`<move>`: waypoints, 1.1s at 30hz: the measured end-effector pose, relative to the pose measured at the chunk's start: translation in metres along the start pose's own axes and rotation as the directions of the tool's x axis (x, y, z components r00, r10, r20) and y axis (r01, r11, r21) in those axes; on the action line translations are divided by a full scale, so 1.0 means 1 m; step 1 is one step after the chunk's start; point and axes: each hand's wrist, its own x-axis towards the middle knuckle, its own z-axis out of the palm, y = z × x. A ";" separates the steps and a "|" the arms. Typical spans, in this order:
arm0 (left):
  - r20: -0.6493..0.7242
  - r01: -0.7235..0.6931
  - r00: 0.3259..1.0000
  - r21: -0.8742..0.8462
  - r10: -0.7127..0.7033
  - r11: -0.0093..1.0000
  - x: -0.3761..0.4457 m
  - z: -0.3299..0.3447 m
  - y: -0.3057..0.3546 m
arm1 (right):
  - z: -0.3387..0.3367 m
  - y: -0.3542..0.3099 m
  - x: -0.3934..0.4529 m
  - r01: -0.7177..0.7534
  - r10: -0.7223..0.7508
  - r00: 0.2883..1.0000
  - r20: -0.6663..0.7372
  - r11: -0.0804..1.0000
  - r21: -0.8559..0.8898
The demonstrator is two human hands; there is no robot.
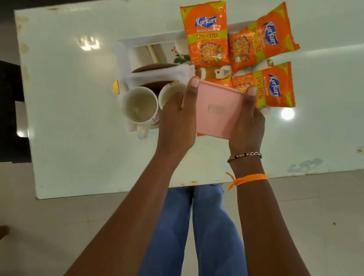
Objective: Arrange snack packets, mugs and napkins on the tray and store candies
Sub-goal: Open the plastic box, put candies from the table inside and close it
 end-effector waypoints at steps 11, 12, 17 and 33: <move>-0.165 0.025 0.986 -0.088 -0.039 0.996 0.054 -0.042 0.001 | 0.045 -0.022 0.024 0.147 -0.130 0.959 0.253 0.988 -0.052; -0.195 0.011 0.981 -0.058 -0.022 0.998 0.062 -0.047 0.004 | 0.050 -0.026 0.026 0.153 -0.131 0.944 0.302 0.987 -0.051; -0.333 -0.021 0.943 0.009 0.023 1.000 0.099 -0.067 0.016 | 0.085 -0.059 0.052 0.305 -0.226 0.896 0.382 0.939 -0.161; -0.095 0.216 0.976 0.304 -0.196 0.928 0.188 -0.091 -0.006 | 0.149 -0.055 0.122 0.407 -0.081 0.852 0.518 0.724 -0.557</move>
